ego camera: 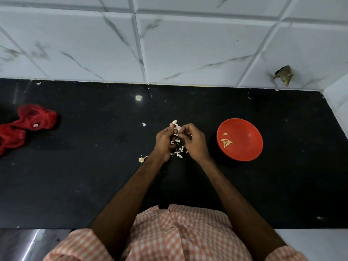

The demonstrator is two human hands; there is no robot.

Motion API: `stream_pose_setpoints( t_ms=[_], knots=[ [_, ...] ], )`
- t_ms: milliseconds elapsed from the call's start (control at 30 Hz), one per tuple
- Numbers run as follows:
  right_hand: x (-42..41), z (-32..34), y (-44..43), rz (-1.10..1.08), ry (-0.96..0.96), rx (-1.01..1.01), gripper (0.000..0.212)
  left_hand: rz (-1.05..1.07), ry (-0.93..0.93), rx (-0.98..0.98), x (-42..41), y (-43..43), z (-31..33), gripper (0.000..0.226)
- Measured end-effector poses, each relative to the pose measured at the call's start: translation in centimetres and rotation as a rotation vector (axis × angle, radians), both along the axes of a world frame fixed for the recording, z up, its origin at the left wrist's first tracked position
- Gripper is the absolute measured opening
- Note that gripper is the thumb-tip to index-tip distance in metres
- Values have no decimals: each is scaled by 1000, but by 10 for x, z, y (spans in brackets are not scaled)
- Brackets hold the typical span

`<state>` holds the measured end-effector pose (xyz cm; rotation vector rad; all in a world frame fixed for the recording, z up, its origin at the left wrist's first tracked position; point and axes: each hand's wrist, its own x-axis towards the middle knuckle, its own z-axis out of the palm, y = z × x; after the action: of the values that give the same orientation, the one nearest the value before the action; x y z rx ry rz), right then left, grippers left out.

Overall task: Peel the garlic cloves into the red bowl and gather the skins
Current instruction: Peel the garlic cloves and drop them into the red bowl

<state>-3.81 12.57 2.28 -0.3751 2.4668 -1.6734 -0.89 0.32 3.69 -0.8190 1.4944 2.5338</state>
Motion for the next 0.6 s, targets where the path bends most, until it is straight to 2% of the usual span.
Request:
stream_pose_setpoints(
  t_ms=[133,267,400,467,600],
  knots=[
    [-6,5,6,-66,-21,-25,17,-24,-1,-35,1,0,3,30],
    [-10,13,2,-130,-43,-88,5,-65,-5,-115,1,2,3,30],
    [-12,15,-3,-104,-33,-84,14,-122,4,-188,1,3,3,27],
    [-13,13,-5,-90,-38,-80,9,-135,13,-250,1,4,4,24],
    [-16,12,-3,-101,-66,-61,2,-114,137,-374,-2,9,5,25]
  ],
)
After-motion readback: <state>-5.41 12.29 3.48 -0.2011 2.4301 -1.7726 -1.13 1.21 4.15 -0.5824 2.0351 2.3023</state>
